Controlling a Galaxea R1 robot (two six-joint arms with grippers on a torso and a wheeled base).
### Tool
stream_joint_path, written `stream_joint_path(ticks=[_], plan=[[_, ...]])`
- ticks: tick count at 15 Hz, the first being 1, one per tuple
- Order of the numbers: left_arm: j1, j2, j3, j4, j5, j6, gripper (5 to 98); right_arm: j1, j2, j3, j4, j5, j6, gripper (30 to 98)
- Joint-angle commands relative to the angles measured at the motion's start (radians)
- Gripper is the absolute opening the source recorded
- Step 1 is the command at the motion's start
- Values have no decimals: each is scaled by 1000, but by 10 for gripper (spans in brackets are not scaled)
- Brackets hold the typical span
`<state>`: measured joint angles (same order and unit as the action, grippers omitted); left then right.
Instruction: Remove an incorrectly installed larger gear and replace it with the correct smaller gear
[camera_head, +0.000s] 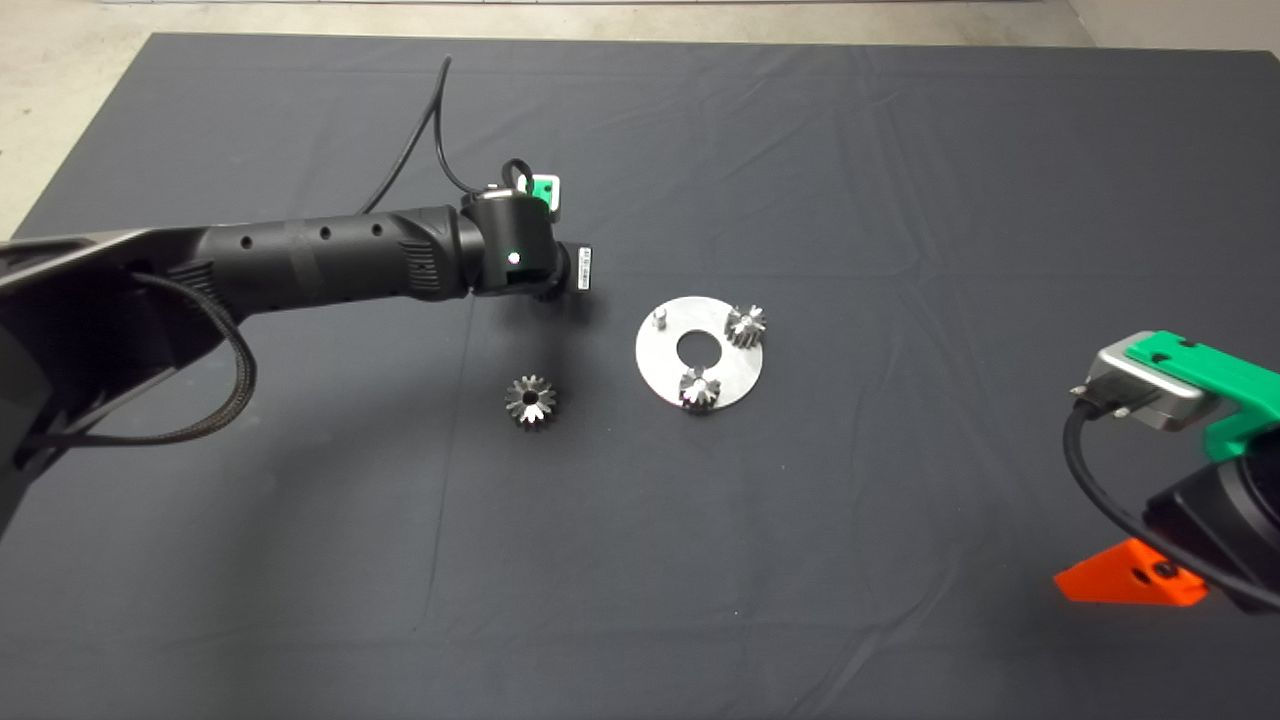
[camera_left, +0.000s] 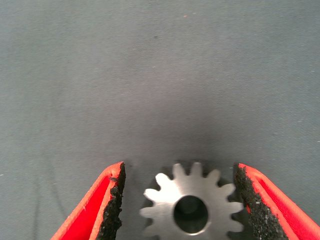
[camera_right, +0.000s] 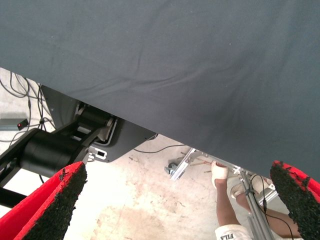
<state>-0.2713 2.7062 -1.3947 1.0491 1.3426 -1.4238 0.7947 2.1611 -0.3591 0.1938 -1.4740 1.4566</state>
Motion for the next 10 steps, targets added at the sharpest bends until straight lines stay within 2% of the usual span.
stream_joint_path(ticks=[1,5,7,10], plan=[[-8,-7,14,-9,10,6,551,14,0,4,25,1,1,968],[-8,-18,16,-9,12,6,551,14,0,4,24,1,1,968],[-8,-21,16,-9,12,5,509,14,0,4,24,1,1,968],[-8,-24,22,-11,13,5,500,11,-2,4,24,1,1,968]])
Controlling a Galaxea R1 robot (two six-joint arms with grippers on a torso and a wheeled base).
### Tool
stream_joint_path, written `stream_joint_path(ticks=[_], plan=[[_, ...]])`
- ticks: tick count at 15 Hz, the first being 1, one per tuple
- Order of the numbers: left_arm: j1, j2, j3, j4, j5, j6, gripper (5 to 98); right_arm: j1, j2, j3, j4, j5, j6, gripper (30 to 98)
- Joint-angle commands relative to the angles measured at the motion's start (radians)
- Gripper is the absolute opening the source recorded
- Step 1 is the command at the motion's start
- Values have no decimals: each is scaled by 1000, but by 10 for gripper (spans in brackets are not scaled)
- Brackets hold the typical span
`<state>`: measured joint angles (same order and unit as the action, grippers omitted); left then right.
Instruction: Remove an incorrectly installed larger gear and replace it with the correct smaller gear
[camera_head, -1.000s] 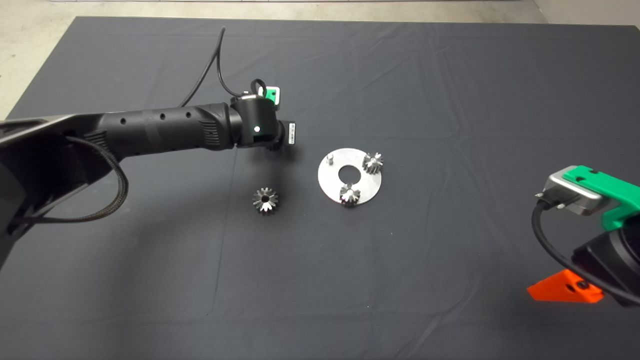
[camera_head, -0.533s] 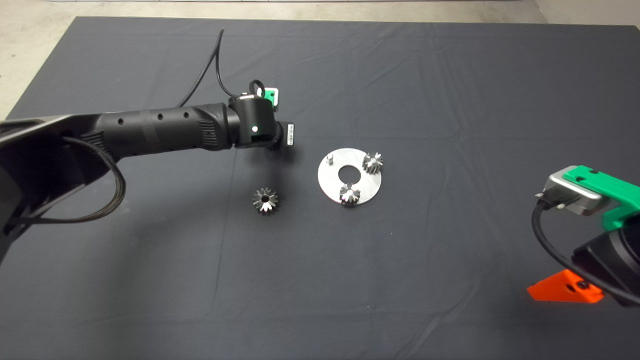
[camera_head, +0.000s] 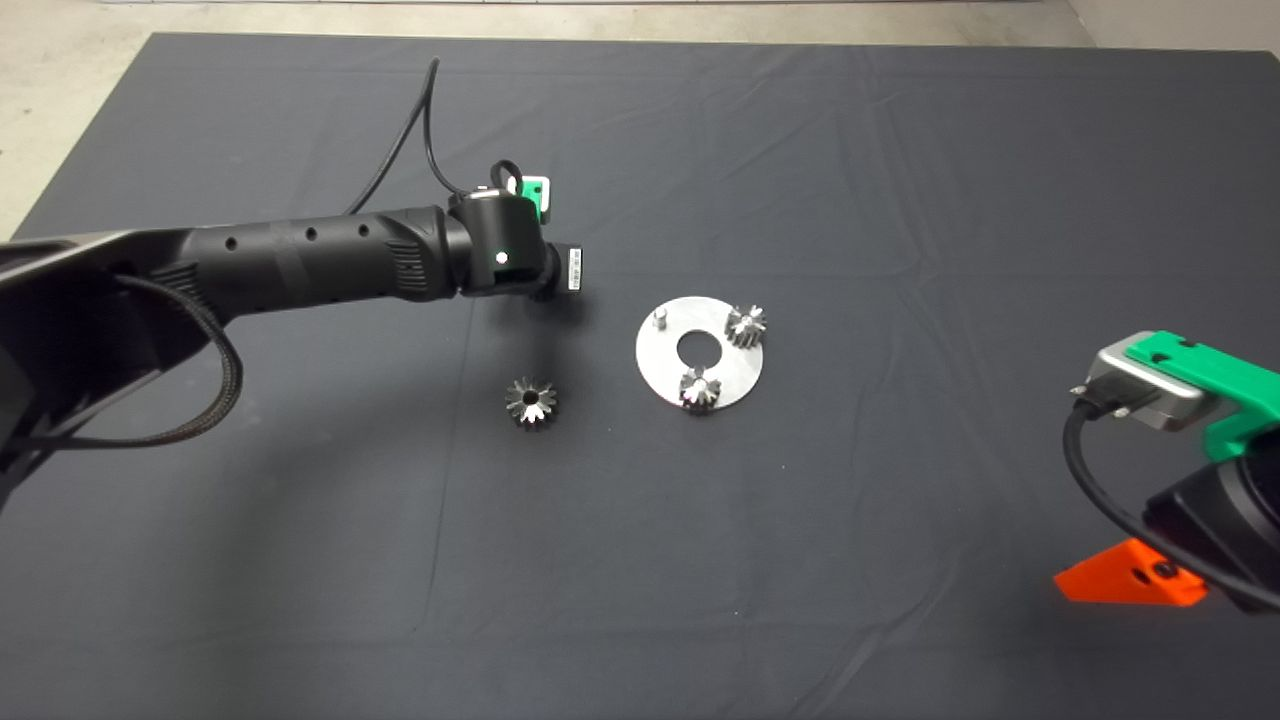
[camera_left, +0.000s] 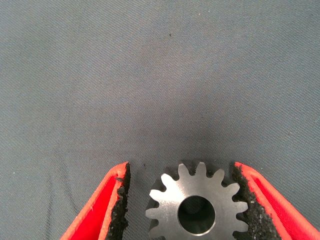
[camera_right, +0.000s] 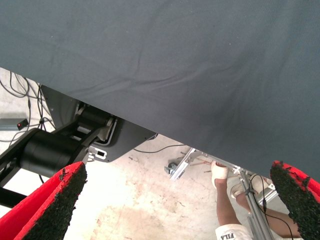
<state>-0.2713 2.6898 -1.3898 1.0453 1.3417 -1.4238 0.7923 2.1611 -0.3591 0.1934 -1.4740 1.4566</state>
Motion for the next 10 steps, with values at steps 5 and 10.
stream_joint_path(ticks=[5,10], plan=[[-3,-38,54,-5,12,2,457,13,-2,3,24,1,1,968],[-2,-34,54,-5,10,-3,407,13,-1,3,24,1,1,968]])
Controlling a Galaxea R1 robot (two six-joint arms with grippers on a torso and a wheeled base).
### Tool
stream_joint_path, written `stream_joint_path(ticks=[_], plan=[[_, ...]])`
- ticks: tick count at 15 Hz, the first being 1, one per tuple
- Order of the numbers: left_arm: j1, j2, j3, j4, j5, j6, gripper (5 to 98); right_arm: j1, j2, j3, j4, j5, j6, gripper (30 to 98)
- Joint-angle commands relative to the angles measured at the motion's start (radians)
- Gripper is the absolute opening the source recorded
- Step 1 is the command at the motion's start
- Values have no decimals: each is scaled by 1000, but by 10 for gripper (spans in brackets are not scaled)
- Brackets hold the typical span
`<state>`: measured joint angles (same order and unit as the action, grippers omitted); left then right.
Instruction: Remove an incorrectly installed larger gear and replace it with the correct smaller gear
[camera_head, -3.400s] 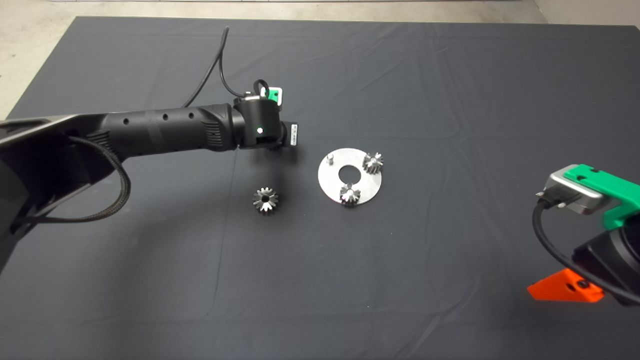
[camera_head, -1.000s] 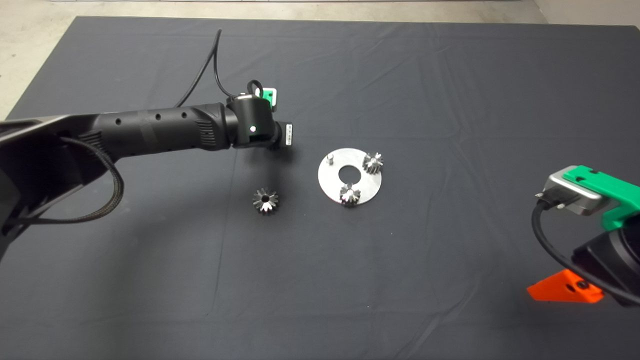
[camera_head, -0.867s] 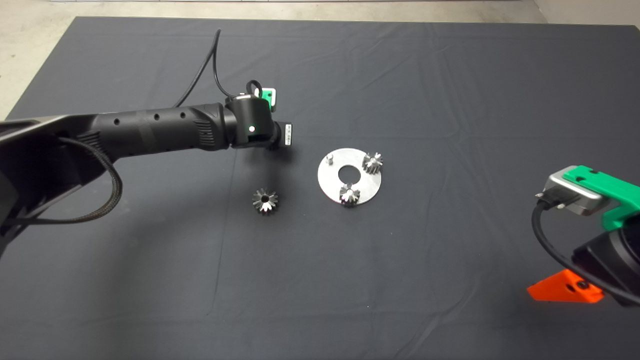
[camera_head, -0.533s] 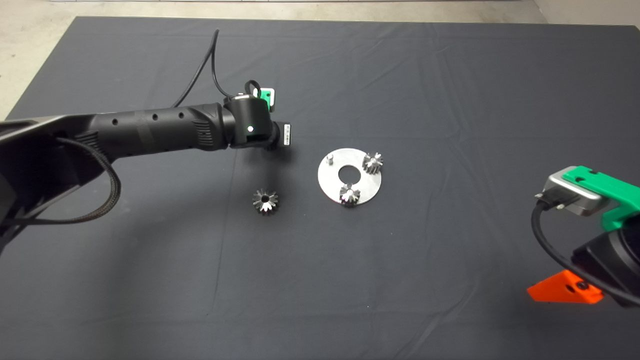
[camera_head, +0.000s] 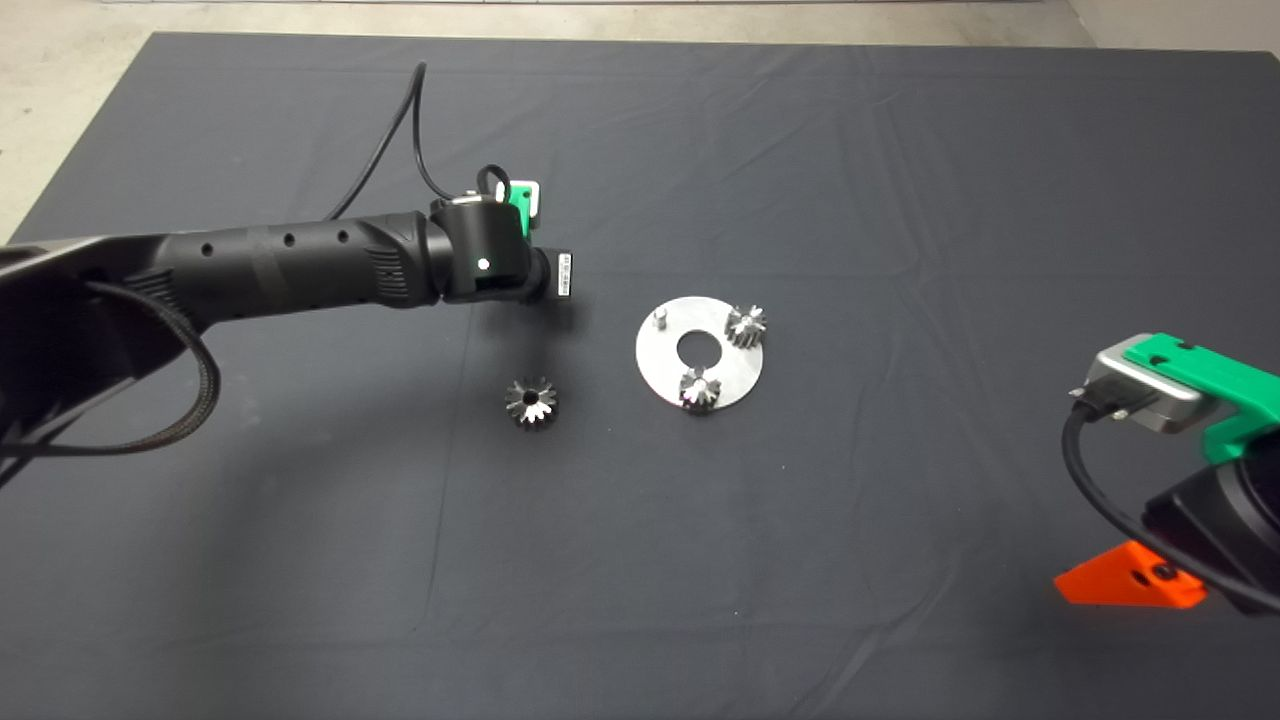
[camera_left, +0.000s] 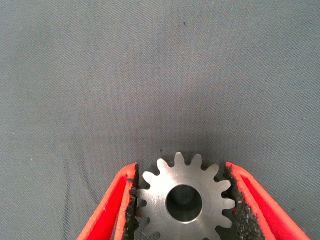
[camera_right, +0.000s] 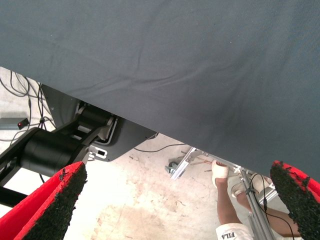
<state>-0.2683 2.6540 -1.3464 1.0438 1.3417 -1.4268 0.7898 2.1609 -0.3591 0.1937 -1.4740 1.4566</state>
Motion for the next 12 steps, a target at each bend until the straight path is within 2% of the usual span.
stream_joint_path(ticks=[1,6,9,10,12], plan=[[-5,1,11,-4,10,3,407,16,-2,2,24,1,1,968],[-8,4,27,-4,8,5,390,14,0,2,24,1,1,968],[-12,2,113,-7,25,-1,390,13,0,2,24,1,1,968],[-13,7,119,-28,25,-3,390,13,0,2,24,1,1,968],[-40,7,120,-126,25,-12,390,13,-1,2,24,0,1,968]])
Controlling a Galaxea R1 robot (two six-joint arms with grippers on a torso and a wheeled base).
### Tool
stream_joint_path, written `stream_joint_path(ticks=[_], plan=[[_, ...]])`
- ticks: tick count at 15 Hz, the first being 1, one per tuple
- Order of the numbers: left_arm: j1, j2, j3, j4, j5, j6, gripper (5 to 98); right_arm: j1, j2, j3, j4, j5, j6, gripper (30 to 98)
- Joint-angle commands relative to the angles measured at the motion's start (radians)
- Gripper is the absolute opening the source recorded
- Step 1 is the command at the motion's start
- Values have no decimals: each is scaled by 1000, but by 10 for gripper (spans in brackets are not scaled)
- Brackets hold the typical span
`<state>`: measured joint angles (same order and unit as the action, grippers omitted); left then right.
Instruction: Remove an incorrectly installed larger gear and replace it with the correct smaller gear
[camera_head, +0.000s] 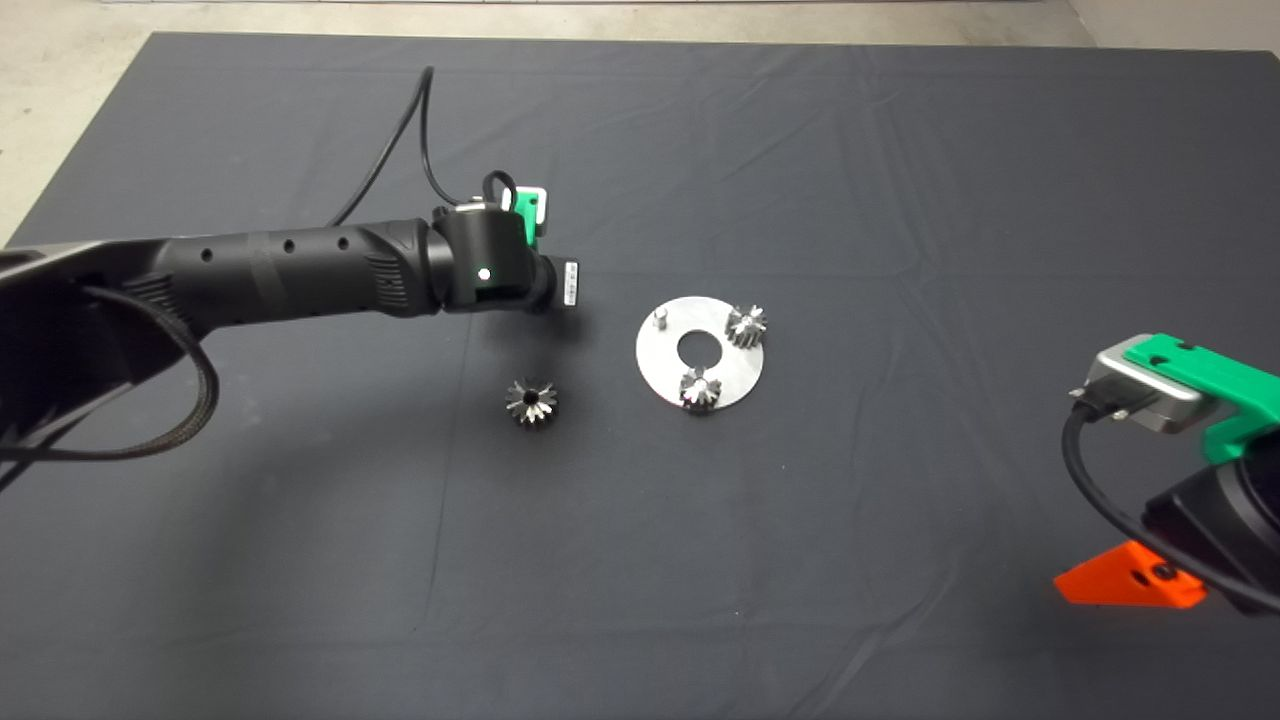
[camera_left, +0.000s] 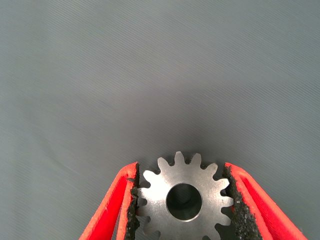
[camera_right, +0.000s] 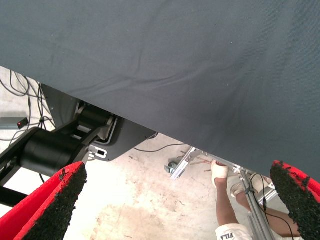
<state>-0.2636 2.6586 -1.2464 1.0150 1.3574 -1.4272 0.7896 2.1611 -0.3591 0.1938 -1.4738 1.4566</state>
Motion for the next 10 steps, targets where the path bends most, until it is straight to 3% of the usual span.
stream_joint_path(ticks=[1,4,6,10], plan=[[-57,2,32,-146,11,-27,389,13,0,2,24,0,1,968],[-63,2,100,-181,17,-50,389,13,4,1,22,1,1,968],[-66,8,121,-181,51,-69,389,13,0,2,24,1,1,968],[-115,13,164,-182,49,-94,389,13,4,2,24,1,1,968]])
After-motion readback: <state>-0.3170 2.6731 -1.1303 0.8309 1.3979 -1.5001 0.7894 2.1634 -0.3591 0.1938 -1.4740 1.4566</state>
